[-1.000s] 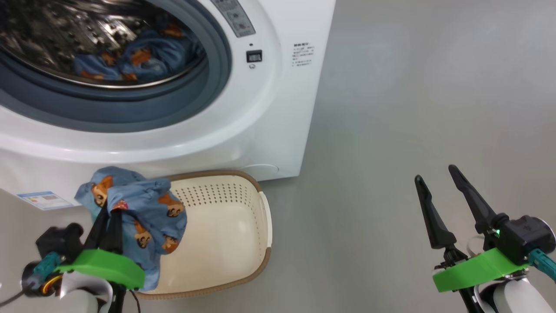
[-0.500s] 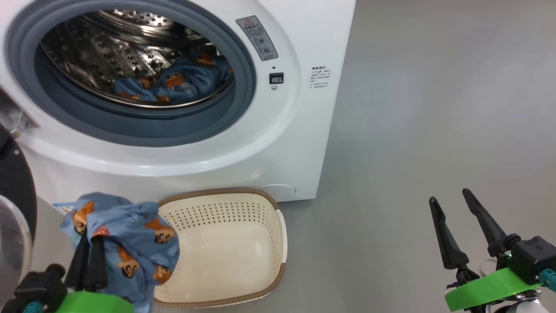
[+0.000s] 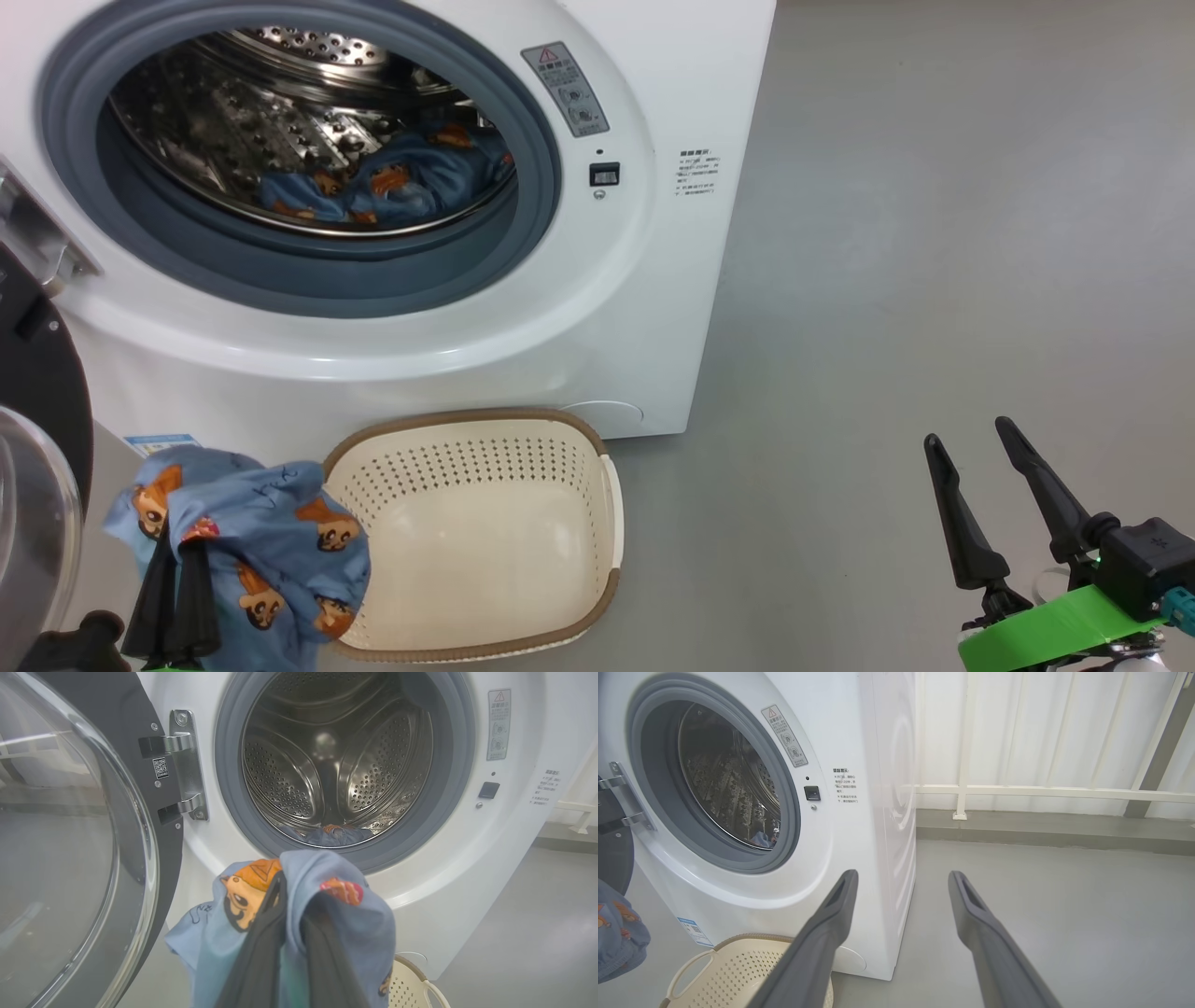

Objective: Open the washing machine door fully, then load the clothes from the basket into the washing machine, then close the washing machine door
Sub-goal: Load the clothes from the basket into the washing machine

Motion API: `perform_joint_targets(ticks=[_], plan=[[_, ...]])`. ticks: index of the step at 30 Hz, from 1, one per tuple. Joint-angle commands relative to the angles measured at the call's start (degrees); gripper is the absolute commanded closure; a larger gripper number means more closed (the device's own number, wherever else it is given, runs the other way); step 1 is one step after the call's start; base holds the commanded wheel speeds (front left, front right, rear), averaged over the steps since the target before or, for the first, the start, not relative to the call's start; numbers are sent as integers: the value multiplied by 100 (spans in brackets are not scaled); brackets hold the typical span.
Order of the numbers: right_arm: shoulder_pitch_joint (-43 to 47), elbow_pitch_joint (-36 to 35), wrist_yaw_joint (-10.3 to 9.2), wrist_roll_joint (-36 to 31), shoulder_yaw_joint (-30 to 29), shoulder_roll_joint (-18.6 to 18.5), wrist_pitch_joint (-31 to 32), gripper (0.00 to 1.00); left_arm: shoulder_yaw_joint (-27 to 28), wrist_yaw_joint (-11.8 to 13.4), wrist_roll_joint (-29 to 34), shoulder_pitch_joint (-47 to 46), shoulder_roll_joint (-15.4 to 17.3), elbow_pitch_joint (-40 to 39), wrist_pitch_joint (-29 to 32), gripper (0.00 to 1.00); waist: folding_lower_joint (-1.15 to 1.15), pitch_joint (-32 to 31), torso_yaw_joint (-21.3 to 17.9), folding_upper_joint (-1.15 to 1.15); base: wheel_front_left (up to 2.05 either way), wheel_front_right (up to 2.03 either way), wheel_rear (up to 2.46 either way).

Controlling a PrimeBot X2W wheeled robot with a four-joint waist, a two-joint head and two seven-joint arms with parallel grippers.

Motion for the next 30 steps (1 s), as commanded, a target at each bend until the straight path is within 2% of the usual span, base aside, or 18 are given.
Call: perform_joint_targets(ticks=[1, 11, 18, 30], plan=[[-3, -154, 25, 8, 93, -111, -46, 0, 208, -3, 71, -17, 57, -195, -67, 100, 0, 16, -8, 0, 0, 0, 0], [-223, -221, 25, -30, 95, 21, -46, 0, 177, -10, 29, -420, 94, -159, -67, 100, 0, 489, -110, 0, 0, 0, 0], [-453, -256, 25, -54, 144, 112, -46, 0, 31, -10, -28, -1050, 313, 16, -67, 100, 0, 894, -205, 0, 0, 0, 0], [-891, -263, 25, -79, 249, 329, -46, 0, -99, -11, -85, -2748, 779, 582, -67, 100, 0, 1564, -489, 0, 0, 0, 0]])
